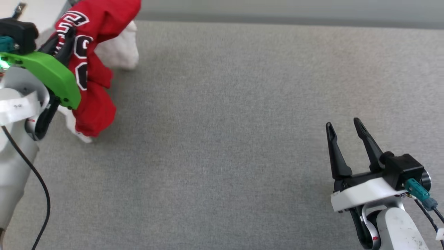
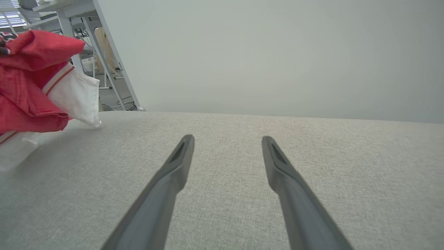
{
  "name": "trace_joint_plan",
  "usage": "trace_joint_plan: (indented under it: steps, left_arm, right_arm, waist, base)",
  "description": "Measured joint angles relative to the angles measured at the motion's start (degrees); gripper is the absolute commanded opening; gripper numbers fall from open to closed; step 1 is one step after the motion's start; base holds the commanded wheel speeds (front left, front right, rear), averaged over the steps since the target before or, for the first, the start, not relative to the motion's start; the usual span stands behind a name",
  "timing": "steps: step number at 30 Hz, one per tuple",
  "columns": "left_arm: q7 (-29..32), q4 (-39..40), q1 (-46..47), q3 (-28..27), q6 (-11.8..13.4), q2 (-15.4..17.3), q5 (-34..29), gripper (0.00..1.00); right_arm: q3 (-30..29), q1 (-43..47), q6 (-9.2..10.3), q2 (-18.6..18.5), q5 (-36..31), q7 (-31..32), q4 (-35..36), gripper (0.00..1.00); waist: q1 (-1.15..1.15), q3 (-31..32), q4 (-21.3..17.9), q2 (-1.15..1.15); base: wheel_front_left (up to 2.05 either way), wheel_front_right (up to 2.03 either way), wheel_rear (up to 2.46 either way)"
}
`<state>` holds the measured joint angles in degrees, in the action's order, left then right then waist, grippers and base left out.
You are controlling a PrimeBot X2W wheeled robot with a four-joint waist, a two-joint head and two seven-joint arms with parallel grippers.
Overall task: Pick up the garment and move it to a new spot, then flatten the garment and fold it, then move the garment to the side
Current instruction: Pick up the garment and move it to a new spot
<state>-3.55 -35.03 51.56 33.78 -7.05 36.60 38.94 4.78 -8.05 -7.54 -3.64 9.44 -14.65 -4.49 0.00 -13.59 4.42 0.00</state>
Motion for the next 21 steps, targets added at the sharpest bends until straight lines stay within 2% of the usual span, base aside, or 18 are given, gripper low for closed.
trace_joint_plan:
  steps: [5, 11, 15, 21]
  left_arm:
    - [-2.1, 5.0, -0.6, 4.2, 0.0, 0.0, -4.9, 0.0]
    - [-2.0, 9.6, -2.3, 8.0, 0.0, -2.5, -6.3, 0.0]
    - [-2.0, 11.6, -2.2, 10.1, 0.1, -6.1, -7.4, 0.0]
    - [-2.5, 11.5, -2.2, 15.4, 0.1, -13.4, -8.9, 0.0]
  right_arm:
    - [-1.2, 1.7, 0.0, 0.3, 0.3, 0.0, -0.2, 1.0]
    - [-2.6, 3.6, 0.01, 0.6, 0.4, 0.0, -0.1, 1.0]
    - [-3.6, 4.0, 0.0, 0.7, 0.3, 0.0, 0.4, 1.0]
    - [-5.0, 4.2, 0.0, 0.7, 0.2, 0.0, 1.2, 1.0]
  waist:
    - [0.0, 4.4, -1.4, 0.0]
    - [0.0, 7.8, -5.2, 0.0]
    - [0.0, 8.9, -8.6, 0.0]
    - [0.0, 9.1, -13.7, 0.0]
  base:
    - [0.0, 0.0, 0.0]
    - [0.0, 0.0, 0.0]
    - [0.0, 0.0, 0.0]
    - [0.0, 0.0, 0.0]
